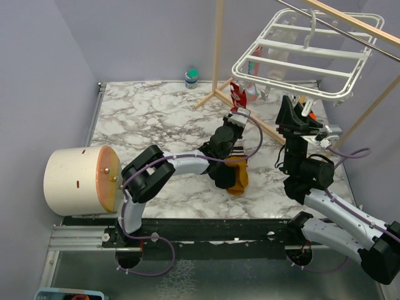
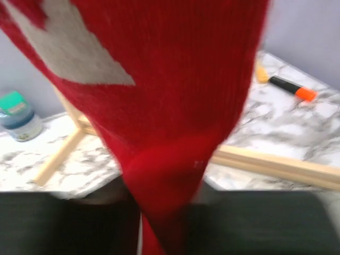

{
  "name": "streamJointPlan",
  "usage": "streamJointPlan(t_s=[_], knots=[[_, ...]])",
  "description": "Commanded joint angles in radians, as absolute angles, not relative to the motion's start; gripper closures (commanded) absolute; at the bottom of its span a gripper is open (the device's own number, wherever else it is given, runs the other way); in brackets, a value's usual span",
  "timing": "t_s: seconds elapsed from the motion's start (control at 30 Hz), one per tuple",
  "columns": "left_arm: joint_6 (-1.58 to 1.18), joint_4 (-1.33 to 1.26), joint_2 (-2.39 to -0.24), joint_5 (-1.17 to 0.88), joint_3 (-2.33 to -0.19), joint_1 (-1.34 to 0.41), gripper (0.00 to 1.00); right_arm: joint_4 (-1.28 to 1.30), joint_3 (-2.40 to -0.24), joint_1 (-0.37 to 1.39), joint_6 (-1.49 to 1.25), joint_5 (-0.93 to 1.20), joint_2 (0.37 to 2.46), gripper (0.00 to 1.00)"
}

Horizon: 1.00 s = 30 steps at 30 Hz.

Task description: Remove the socks clipped to the hanger

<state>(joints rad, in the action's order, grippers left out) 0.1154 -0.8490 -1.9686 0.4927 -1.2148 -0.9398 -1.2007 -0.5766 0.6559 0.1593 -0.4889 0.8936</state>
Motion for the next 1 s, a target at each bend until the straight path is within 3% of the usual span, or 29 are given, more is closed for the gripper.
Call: streamJointPlan(t_s=[0.0,0.2,0.4,0.47,0.6,0.77,0.97], knots=[[0.112,-0.885,-1.99,0.482,-1.247,-0.938,0.99,-1.183,-0.561,0.658,0.178,-0.539,0.874,0.72],[0.112,-0.903,-1.959,0.473,-1.203,-0.938,1.0,-1.176,-0.563,0.657,0.169,-0.563,0.87,0.6],[0.084,-0.91,-1.898,0.459,-1.112,-0.942,1.0,-1.131,-0.556,0.658,0.14,-0.588,0.859,0.29],[0.085,-0.913,-1.881,0.461,-1.083,-0.948,1.0,-1.094,-0.549,0.658,0.125,-0.598,0.853,0.25],[0.137,-0.923,-1.866,0.499,-1.042,-0.972,1.0,-0.997,-0.501,0.658,0.059,-0.558,0.814,0.23],[0.177,-0.946,-1.861,0.555,-1.012,-1.014,1.0,-0.864,-0.46,0.658,-0.086,-0.324,0.822,0.26],[0.229,-0.98,-1.874,0.618,-1.005,-1.077,1.0,-0.934,-0.458,0.658,-0.138,-0.261,0.939,0.27]])
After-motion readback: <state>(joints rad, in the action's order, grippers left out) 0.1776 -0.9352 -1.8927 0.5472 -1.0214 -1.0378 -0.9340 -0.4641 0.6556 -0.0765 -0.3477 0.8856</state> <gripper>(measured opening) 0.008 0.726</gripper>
